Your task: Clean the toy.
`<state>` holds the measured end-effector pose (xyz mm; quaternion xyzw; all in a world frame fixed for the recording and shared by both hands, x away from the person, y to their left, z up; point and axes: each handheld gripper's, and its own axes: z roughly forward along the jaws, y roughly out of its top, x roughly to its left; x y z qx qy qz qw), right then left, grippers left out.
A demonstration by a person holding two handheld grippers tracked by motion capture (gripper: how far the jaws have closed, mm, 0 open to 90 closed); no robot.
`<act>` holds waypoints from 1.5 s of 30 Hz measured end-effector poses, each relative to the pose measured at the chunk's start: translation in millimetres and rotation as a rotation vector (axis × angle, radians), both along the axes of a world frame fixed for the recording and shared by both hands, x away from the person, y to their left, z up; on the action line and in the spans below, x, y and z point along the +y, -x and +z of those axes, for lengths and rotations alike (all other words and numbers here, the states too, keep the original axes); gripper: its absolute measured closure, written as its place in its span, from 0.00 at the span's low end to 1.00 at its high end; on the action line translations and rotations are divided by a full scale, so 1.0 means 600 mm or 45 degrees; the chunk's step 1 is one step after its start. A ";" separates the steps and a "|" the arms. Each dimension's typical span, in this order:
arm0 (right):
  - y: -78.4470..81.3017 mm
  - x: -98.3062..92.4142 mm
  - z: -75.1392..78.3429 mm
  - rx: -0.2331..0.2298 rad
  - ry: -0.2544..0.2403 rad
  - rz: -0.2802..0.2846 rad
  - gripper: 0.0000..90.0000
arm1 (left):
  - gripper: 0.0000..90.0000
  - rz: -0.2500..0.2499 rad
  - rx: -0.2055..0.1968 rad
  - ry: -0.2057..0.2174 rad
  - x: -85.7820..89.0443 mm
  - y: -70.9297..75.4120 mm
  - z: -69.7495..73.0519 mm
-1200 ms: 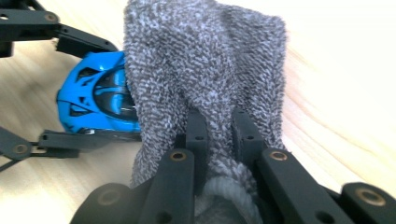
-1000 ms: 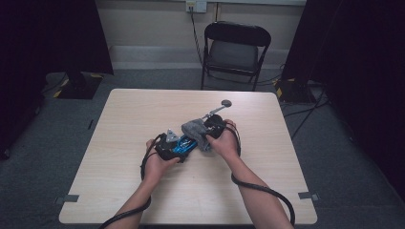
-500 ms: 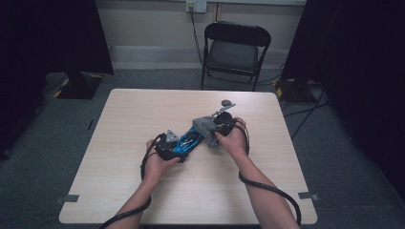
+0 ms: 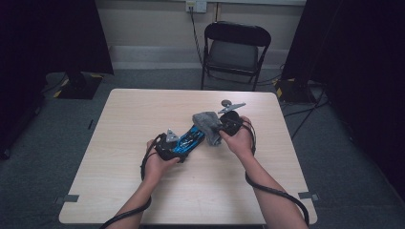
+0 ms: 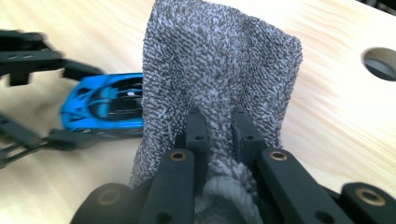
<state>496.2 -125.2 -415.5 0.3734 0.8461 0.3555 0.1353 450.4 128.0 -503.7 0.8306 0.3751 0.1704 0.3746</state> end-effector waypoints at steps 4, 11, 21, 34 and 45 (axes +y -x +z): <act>0.019 0.019 0.000 -0.015 -0.016 0.069 0.89 | 0.28 -0.001 0.002 0.002 0.000 0.000 0.000; 0.040 0.043 -0.006 0.008 -0.058 0.151 0.89 | 0.28 -0.002 0.002 0.001 0.000 0.000 0.000; 0.053 0.093 -0.043 0.069 0.045 0.270 0.89 | 0.28 -0.005 -0.006 -0.010 0.001 0.000 0.000; 0.034 0.115 -0.064 0.104 0.117 0.299 0.89 | 0.28 -0.005 -0.002 -0.005 0.001 0.000 0.000; 0.000 0.088 -0.055 0.106 0.129 0.185 0.89 | 0.28 -0.004 -0.006 -0.010 0.001 0.000 0.000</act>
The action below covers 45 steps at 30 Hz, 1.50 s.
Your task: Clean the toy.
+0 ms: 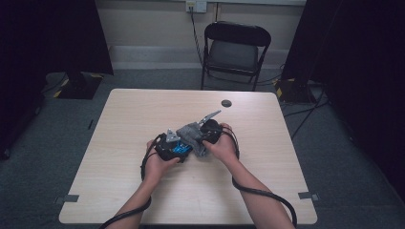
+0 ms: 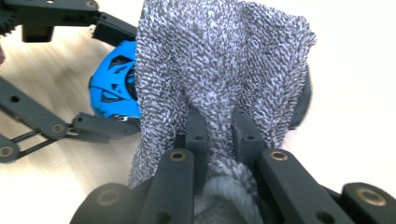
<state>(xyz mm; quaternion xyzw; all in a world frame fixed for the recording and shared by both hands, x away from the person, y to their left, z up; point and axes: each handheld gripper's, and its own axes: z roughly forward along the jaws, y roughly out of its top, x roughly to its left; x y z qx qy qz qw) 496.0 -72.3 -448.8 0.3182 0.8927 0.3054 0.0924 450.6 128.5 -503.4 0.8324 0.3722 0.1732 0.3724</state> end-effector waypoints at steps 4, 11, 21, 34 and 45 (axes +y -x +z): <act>-0.007 -0.004 0.002 -0.006 0.010 -0.024 0.89 | 0.28 0.000 0.004 0.006 0.000 0.000 0.000; -0.021 -0.017 0.003 -0.010 0.003 -0.077 0.89 | 0.28 -0.001 0.006 0.005 0.000 0.000 0.000; -0.030 -0.025 0.004 -0.012 -0.007 -0.123 0.89 | 0.28 -0.002 0.003 0.002 0.000 0.000 0.000; -0.034 -0.033 0.006 -0.022 0.005 -0.161 0.89 | 0.28 0.000 0.007 0.007 0.000 0.000 0.000; -0.039 -0.064 -0.001 -0.015 0.007 -0.215 0.89 | 0.28 0.001 0.008 0.007 0.000 0.000 0.000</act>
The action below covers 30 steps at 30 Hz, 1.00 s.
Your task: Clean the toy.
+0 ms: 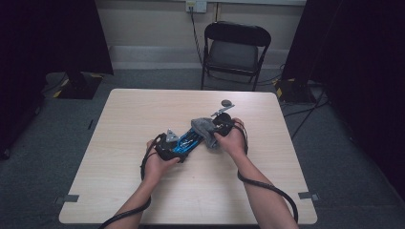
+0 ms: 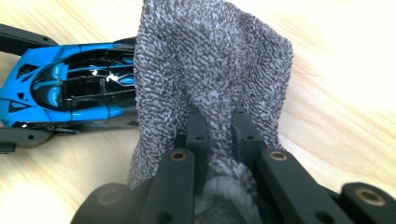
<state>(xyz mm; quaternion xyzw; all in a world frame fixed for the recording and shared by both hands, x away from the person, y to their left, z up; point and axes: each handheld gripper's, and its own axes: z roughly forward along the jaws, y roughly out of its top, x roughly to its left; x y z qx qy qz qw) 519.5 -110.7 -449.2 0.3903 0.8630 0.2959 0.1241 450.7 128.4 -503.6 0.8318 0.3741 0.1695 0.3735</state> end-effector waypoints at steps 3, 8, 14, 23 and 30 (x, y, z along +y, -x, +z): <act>0.000 -0.005 -0.004 0.003 0.003 -0.014 0.89 | 0.28 0.000 0.000 0.000 0.000 0.000 0.000; -0.003 -0.017 -0.004 0.002 0.023 -0.044 0.89 | 0.28 0.001 0.001 0.003 0.000 0.000 0.000; -0.004 -0.037 0.006 -0.038 0.046 -0.083 0.89 | 0.28 0.004 0.003 0.007 -0.001 0.000 0.000; 0.013 -0.041 0.047 -0.119 -0.034 -0.024 0.89 | 0.28 0.005 0.003 0.007 -0.001 0.000 0.000; 0.041 -0.016 0.064 -0.153 -0.078 0.094 0.89 | 0.28 0.004 0.003 0.007 0.000 0.000 0.000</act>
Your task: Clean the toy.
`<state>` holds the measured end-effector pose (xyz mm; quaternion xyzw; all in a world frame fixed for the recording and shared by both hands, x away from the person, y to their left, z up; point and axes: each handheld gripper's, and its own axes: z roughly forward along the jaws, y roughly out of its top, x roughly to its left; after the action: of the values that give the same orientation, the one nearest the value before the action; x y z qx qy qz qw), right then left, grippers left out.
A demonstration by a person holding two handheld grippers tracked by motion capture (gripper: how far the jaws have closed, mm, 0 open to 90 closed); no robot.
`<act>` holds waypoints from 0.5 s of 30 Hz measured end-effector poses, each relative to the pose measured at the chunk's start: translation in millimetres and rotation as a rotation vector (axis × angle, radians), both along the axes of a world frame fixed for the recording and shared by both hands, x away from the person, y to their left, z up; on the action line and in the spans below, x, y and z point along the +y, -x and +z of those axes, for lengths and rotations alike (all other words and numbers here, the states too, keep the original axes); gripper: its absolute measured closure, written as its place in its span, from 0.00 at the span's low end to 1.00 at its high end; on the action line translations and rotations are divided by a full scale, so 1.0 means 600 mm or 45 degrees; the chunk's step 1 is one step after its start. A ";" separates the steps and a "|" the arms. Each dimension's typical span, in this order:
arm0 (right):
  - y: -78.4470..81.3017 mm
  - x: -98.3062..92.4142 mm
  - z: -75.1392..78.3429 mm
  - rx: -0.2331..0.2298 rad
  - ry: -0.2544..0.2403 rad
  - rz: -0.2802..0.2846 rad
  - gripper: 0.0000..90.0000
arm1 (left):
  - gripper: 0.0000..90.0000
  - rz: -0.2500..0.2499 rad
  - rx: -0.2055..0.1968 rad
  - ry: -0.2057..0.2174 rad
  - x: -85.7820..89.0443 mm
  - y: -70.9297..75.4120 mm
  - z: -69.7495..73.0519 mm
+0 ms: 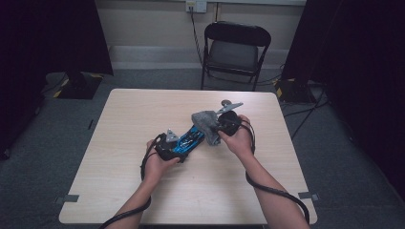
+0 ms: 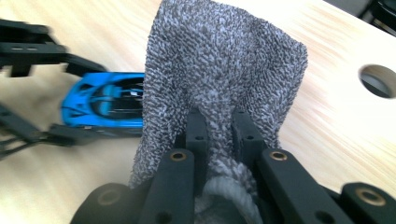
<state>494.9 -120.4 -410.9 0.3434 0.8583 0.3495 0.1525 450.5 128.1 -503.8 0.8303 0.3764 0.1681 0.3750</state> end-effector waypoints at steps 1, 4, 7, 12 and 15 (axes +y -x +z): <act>0.005 0.005 0.000 0.002 -0.005 0.023 0.89 | 0.28 0.000 0.000 0.000 0.000 0.000 0.000; 0.016 0.016 -0.001 0.002 -0.003 0.060 0.89 | 0.28 0.000 0.000 0.000 0.000 0.000 0.000; 0.029 0.027 -0.007 0.002 -0.001 0.110 0.89 | 0.28 -0.001 0.000 0.000 0.000 0.000 0.000; 0.044 0.046 -0.015 0.011 0.007 0.186 0.89 | 0.28 -0.002 -0.002 -0.003 0.000 0.000 0.000; 0.050 0.059 -0.020 0.012 0.038 0.222 0.89 | 0.28 -0.004 -0.003 -0.007 0.000 0.000 0.000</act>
<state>464.9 -84.9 -422.8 0.2668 0.8907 0.3471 0.1225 450.6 128.4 -503.6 0.8317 0.3742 0.1696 0.3734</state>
